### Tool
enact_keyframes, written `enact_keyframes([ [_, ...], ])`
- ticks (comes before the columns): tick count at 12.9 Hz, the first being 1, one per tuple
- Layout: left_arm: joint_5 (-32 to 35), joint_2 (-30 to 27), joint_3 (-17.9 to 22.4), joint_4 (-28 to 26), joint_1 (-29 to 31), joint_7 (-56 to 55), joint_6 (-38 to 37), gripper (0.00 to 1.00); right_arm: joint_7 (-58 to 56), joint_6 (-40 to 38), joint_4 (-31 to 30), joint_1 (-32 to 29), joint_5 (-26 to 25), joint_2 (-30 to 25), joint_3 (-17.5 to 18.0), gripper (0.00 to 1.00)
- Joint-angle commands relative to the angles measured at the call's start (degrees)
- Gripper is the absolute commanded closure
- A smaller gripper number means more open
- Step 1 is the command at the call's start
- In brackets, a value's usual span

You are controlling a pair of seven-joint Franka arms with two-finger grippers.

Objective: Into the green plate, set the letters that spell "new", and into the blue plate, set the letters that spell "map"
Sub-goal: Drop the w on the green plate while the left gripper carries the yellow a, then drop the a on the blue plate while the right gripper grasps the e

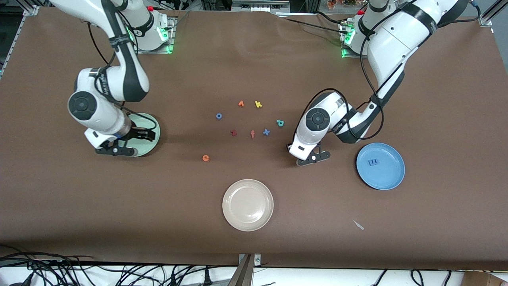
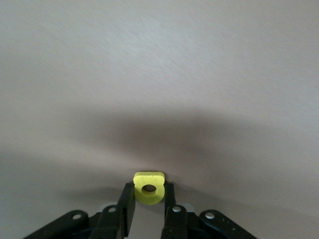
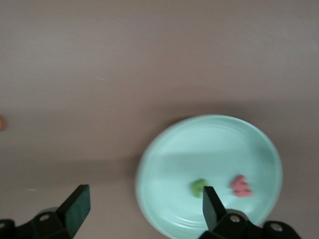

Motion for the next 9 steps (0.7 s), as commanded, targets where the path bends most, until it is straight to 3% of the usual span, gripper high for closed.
enact_keyframes([
  [1,0.79,-2.37,-0.23,3.96,1.59,9.37,-11.06,0.96,3.89,-1.18,7.82,0.19,0.48,5.81,5.2,0.0],
  [5,0.79,-5.98,-0.41,3.09,11.42,30.62,-16.72,0.96,5.64,3.19,13.99,0.46,0.48,12.49,11.19,0.0],
  [9,0.88,-6.34,-0.5,2.39,20.31,51.9,-17.69,0.95,6.26,9.46,13.91,1.42,0.66,16.72,12.96,0.01],
])
